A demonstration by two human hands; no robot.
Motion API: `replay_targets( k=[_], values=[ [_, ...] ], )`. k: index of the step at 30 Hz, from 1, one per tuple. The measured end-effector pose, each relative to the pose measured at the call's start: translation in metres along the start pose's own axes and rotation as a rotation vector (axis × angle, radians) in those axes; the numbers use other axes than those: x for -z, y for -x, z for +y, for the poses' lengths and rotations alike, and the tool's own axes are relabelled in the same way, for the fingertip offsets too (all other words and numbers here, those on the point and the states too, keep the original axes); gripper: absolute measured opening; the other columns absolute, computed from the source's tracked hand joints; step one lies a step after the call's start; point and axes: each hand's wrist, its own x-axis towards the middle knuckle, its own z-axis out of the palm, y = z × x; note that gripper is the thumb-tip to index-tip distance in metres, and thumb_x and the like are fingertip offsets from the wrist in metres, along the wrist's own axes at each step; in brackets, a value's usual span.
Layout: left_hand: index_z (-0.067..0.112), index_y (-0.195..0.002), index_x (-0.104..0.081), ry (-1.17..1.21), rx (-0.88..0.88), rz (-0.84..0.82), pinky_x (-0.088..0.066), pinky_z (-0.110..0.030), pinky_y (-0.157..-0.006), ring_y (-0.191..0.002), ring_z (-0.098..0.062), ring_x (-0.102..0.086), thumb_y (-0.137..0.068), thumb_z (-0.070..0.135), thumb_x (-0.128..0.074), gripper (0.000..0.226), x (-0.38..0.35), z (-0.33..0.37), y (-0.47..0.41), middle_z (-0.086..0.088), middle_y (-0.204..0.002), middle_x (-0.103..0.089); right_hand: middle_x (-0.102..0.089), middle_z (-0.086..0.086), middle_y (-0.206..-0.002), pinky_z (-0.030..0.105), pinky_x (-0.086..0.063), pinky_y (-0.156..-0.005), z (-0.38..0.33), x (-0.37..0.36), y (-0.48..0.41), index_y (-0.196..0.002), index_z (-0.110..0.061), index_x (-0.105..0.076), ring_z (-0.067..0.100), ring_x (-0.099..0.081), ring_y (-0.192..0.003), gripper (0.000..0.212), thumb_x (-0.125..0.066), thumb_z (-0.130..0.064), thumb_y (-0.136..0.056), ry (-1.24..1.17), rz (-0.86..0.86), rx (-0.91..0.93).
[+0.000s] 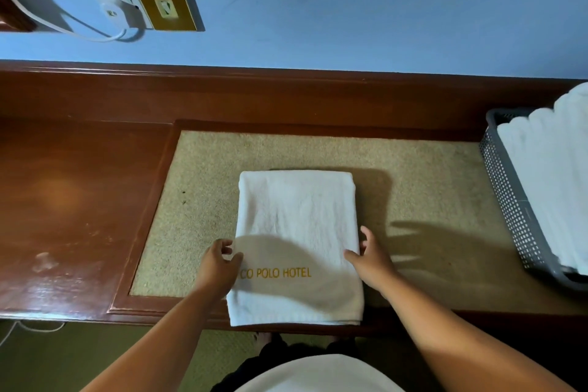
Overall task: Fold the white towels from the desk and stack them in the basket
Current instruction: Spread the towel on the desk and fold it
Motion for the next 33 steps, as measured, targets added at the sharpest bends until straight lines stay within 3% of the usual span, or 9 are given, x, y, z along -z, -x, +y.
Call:
replay_targets(
  k=[4, 11, 14, 18, 22, 24, 27, 29, 33],
  values=[
    [0.013, -0.136, -0.05, 0.03, -0.016, 0.002, -0.051, -0.027, -0.06, -0.088, -0.014, -0.063, -0.096, 0.02, -0.064, 0.043, 0.0, 0.018, -0.024, -0.002, -0.122, -0.06, -0.046, 0.011, -0.151, 0.033, -0.043, -0.103, -0.021, 0.006, -0.025, -0.16, -0.024, -0.012, 0.025, -0.05, -0.134, 0.085, -0.066, -0.014, -0.094, -0.062, -0.008, 0.058],
    [0.01, -0.122, -0.062, 0.171, 0.026, 0.0, -0.051, -0.03, -0.073, -0.096, -0.023, -0.068, -0.095, 0.02, -0.066, 0.029, -0.004, 0.043, -0.085, -0.004, -0.108, -0.07, -0.036, -0.002, -0.158, 0.035, -0.039, -0.111, -0.05, 0.011, -0.081, -0.156, -0.041, -0.021, 0.018, -0.04, -0.142, 0.077, -0.061, -0.016, -0.095, -0.034, 0.007, 0.156],
    [0.012, -0.124, -0.061, 0.24, 0.073, 0.003, -0.055, -0.037, -0.083, -0.098, -0.026, -0.067, -0.093, 0.027, -0.068, 0.034, -0.003, 0.057, -0.116, -0.008, -0.111, -0.07, -0.035, -0.001, -0.159, 0.027, -0.045, -0.095, -0.058, 0.01, -0.1, -0.153, -0.049, -0.026, 0.018, -0.05, -0.132, 0.073, -0.056, -0.016, -0.096, 0.053, 0.013, 0.197],
    [0.01, -0.1, -0.066, 0.122, 0.047, -0.152, -0.059, -0.043, -0.08, -0.087, -0.029, -0.068, -0.093, 0.035, -0.07, 0.026, 0.003, 0.087, -0.155, -0.009, -0.095, -0.07, -0.06, 0.005, -0.137, 0.014, -0.049, -0.062, -0.081, 0.019, -0.126, -0.141, -0.03, -0.054, 0.01, -0.062, -0.085, 0.058, -0.052, 0.002, -0.094, 0.029, -0.068, 0.165],
    [0.009, -0.102, -0.069, 0.116, -0.002, -0.092, -0.053, -0.032, -0.067, -0.075, -0.023, -0.063, -0.094, 0.032, -0.069, 0.024, 0.007, 0.111, -0.178, -0.007, -0.086, -0.068, -0.058, 0.007, -0.137, 0.032, -0.055, -0.084, -0.108, 0.027, -0.144, -0.141, -0.026, -0.054, 0.021, -0.061, -0.107, 0.049, -0.057, -0.005, -0.097, -0.1, 0.105, 0.101],
    [0.008, -0.103, -0.069, 0.077, -0.006, -0.095, -0.052, -0.03, -0.064, -0.077, -0.023, -0.066, -0.091, 0.042, -0.071, 0.036, 0.003, 0.111, -0.178, -0.007, -0.088, -0.071, -0.044, 0.007, -0.151, 0.033, -0.051, -0.089, -0.108, 0.022, -0.145, -0.154, -0.027, -0.035, 0.028, -0.052, -0.128, 0.066, -0.061, -0.01, -0.096, -0.037, 0.117, 0.072],
    [0.009, -0.105, -0.063, -0.014, -0.002, -0.076, -0.044, -0.029, -0.058, -0.08, -0.024, -0.063, -0.087, 0.05, -0.072, 0.045, -0.005, 0.099, -0.16, -0.005, -0.091, -0.067, -0.018, 0.008, -0.165, 0.04, -0.029, -0.117, -0.088, 0.002, -0.134, -0.16, -0.016, -0.005, 0.029, -0.022, -0.151, 0.091, -0.067, -0.015, -0.094, 0.064, 0.081, 0.054],
    [0.011, -0.096, -0.059, -0.115, -0.01, -0.035, -0.036, -0.031, -0.057, -0.076, -0.025, -0.06, -0.086, 0.053, -0.071, 0.044, -0.007, 0.089, -0.137, -0.001, -0.082, -0.062, -0.02, 0.011, -0.164, 0.033, -0.024, -0.116, -0.075, -0.009, -0.113, -0.159, -0.008, -0.004, 0.028, -0.024, -0.15, 0.092, -0.068, -0.02, -0.094, 0.042, 0.14, 0.027],
    [0.015, -0.097, -0.055, -0.123, 0.037, -0.102, -0.041, -0.029, -0.054, -0.076, -0.025, -0.064, -0.084, 0.053, -0.073, 0.044, -0.012, 0.052, -0.083, 0.0, -0.082, -0.063, -0.05, 0.012, -0.144, 0.023, -0.037, -0.092, -0.042, -0.028, -0.055, -0.15, -0.005, -0.032, 0.029, -0.049, -0.133, 0.074, -0.071, -0.027, -0.092, -0.017, 0.13, -0.01]
  ],
)
